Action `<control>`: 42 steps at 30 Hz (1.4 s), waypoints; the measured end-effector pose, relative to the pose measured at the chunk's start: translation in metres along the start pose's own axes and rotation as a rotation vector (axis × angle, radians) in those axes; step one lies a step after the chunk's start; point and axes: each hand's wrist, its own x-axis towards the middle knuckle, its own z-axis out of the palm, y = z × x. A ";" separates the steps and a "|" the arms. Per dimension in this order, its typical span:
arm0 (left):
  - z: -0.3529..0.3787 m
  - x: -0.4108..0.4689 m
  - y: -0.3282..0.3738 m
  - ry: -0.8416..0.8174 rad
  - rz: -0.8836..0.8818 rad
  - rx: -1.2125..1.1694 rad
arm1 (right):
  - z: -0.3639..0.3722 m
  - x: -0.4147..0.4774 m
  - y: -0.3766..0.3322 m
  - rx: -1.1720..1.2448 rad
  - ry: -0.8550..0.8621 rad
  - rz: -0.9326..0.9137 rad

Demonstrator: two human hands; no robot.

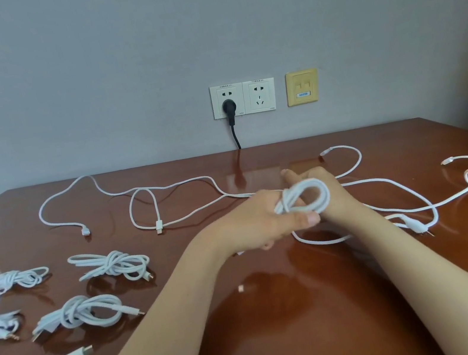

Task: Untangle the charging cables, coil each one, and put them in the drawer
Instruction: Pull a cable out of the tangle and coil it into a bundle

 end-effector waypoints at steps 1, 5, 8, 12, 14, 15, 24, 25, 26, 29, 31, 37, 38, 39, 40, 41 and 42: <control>-0.004 -0.002 -0.001 0.026 -0.014 -0.078 | 0.002 -0.003 -0.004 -0.079 -0.010 -0.021; -0.021 -0.003 -0.014 0.193 -0.066 -0.177 | 0.008 -0.005 -0.017 -0.233 0.031 -0.024; -0.026 0.001 -0.024 0.241 -0.090 -0.210 | 0.011 -0.005 -0.019 -0.272 0.035 0.025; -0.026 0.009 -0.036 0.381 -0.122 -0.260 | 0.017 -0.009 -0.018 -0.368 -0.024 -0.082; -0.028 0.012 -0.042 0.470 -0.108 -0.224 | 0.024 -0.012 -0.019 -0.398 -0.070 -0.184; -0.030 0.012 -0.045 0.530 -0.113 -0.189 | 0.027 -0.015 -0.023 -0.423 -0.097 -0.232; -0.034 0.014 -0.051 0.596 -0.163 -0.139 | 0.024 -0.022 -0.037 -0.809 0.139 -0.672; -0.033 0.014 -0.051 0.558 -0.184 -0.159 | 0.024 -0.021 -0.035 -0.806 0.148 -0.711; -0.032 0.014 -0.051 0.526 -0.200 -0.164 | 0.024 -0.020 -0.032 -0.801 0.143 -0.729; -0.030 0.014 -0.052 0.487 -0.198 -0.155 | 0.021 -0.018 -0.027 -0.739 0.123 -0.727; -0.028 0.014 -0.052 0.474 -0.190 -0.169 | 0.022 -0.015 -0.025 -0.694 0.140 -0.707; -0.022 0.014 -0.048 0.422 -0.132 -0.276 | 0.021 -0.008 -0.019 -0.563 0.295 -0.655; -0.022 0.014 -0.048 0.409 -0.122 -0.282 | 0.020 -0.008 -0.020 -0.546 0.285 -0.621; -0.022 0.014 -0.047 0.393 -0.115 -0.289 | 0.019 -0.007 -0.019 -0.517 0.268 -0.585; -0.021 0.014 -0.047 0.383 -0.114 -0.295 | 0.017 -0.006 -0.019 -0.483 0.233 -0.554; -0.021 0.014 -0.047 0.376 -0.115 -0.298 | 0.016 -0.007 -0.018 -0.453 0.204 -0.540; -0.021 0.014 -0.046 0.371 -0.114 -0.299 | 0.015 -0.007 -0.018 -0.435 0.190 -0.533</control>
